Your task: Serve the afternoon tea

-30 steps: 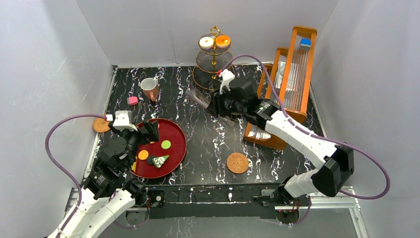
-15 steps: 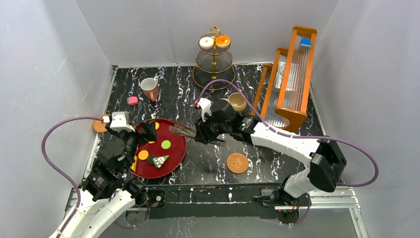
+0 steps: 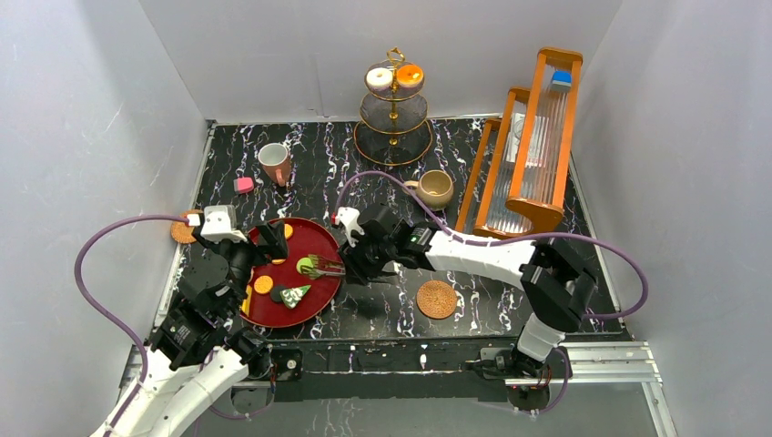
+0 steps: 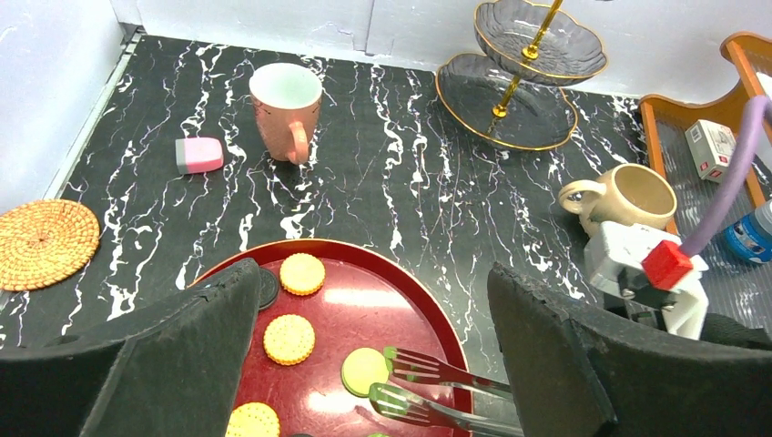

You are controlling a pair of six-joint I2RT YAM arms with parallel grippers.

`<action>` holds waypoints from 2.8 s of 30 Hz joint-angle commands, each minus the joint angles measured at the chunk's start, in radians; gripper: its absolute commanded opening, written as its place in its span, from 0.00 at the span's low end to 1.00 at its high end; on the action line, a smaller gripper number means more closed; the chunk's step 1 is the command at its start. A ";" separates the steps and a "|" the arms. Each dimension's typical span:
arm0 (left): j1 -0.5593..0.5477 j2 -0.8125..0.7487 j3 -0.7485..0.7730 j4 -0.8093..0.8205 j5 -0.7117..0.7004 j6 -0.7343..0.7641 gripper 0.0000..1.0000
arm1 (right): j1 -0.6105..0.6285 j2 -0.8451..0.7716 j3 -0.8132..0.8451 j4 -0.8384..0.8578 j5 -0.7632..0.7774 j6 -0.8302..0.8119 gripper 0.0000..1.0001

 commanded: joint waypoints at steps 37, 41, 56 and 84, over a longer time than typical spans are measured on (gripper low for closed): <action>-0.003 -0.027 -0.002 0.006 -0.025 -0.003 0.92 | 0.111 0.084 0.168 -0.057 0.276 -0.047 0.47; -0.004 -0.027 -0.002 0.005 -0.024 -0.004 0.92 | 0.111 0.075 0.170 -0.054 0.286 -0.030 0.46; -0.004 -0.027 -0.002 0.005 -0.024 -0.003 0.92 | 0.109 0.089 0.190 -0.100 0.288 -0.042 0.49; -0.003 -0.025 -0.002 0.005 -0.021 -0.005 0.92 | 0.109 0.131 0.201 -0.125 0.229 -0.038 0.54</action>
